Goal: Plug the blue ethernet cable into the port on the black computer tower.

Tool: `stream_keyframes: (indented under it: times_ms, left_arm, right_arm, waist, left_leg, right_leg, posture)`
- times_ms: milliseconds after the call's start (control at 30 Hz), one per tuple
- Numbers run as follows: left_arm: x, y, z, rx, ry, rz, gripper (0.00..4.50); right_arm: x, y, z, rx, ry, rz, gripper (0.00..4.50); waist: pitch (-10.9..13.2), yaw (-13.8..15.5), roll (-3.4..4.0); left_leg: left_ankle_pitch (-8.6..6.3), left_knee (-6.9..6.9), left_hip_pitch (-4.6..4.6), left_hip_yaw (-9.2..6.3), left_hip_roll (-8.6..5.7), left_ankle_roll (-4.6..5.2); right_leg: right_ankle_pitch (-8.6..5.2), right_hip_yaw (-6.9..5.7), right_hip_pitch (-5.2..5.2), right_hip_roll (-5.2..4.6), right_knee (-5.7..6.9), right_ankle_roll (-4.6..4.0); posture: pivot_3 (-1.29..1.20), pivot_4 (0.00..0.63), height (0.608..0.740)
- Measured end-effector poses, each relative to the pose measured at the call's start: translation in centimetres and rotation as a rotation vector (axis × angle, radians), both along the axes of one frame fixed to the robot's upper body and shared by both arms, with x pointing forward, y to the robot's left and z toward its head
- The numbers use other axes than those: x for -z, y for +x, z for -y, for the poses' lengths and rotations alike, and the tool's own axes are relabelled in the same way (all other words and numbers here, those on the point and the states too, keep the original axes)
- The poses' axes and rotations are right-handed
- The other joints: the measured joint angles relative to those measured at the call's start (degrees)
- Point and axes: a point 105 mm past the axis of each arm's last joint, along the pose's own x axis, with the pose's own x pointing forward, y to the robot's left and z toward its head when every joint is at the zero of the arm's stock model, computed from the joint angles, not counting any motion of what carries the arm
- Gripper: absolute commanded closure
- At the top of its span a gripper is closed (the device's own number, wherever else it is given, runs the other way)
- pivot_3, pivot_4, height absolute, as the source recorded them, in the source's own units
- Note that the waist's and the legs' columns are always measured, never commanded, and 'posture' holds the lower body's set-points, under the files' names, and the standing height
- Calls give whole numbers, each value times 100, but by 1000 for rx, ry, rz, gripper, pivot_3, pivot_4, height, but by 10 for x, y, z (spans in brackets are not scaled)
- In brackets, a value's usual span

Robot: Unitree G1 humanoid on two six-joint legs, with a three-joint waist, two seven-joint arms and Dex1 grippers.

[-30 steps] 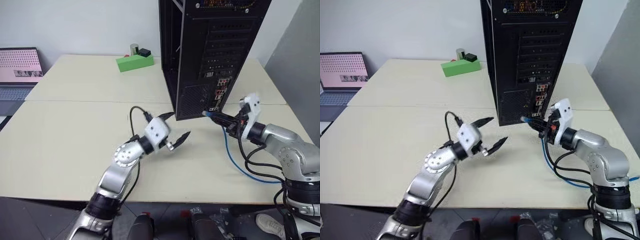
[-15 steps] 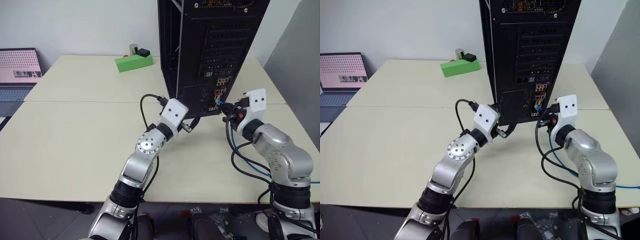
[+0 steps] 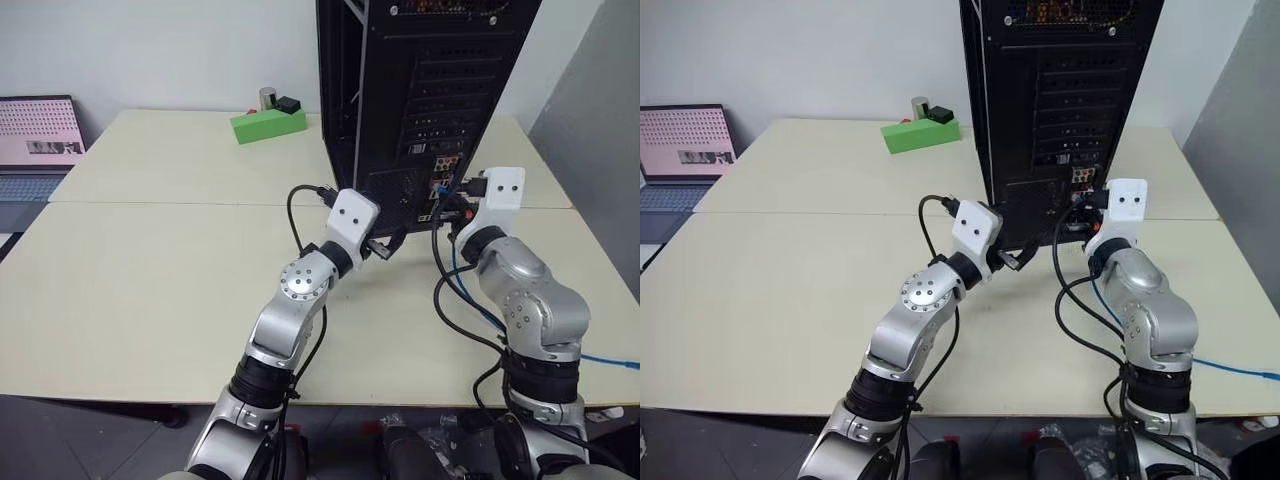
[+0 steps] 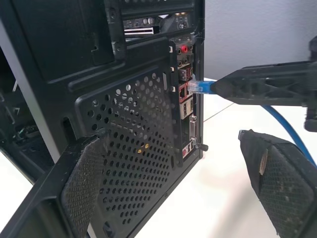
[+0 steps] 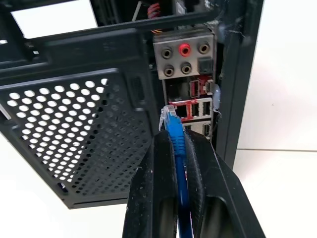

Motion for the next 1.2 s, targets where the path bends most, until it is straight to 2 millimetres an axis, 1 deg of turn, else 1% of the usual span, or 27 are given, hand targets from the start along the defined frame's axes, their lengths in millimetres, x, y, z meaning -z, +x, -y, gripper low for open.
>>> stream_keyframes:
  times_ms: [667, 800, 967, 1200]
  left_arm:
    - [1, 0, 0, 6, 19, 7, 68]
    - [3, 0, -2, 2, 25, 8, 68]
    - [3, 0, -2, 0, 28, 11, 68]
    - [1, 0, -2, -3, 29, 24, 68]
  right_arm:
    - [5, 9, 3, 33, 1, -4, 4500]
    - [6, 10, 0, 17, -2, -11, 4500]
    - [2, 13, -2, 9, -1, 2, 4500]
    - [4, 15, -2, 12, -6, -1, 4500]
  waist:
    - [0, 0, 0]
    - [0, -1, 0]
    - [0, -1, 0]
    - [0, -7, 0]
  left_leg:
    - [0, -1, 0, 0, 0, 0]
    - [0, -1, 0, 0, 0, 0]
    - [0, -1, 0, 0, 0, 0]
    - [0, -1, 1, 1, 0, 0]
  right_leg:
    - [0, 0, -1, 0, 0, 0]
    - [0, 0, -1, 0, 0, 0]
    - [0, 0, -1, 0, 0, 0]
    - [0, 1, -1, 0, 0, 0]
  posture:
    - [0, 150, 740]
    - [0, 150, 740]
    - [0, 150, 740]
    - [0, 150, 740]
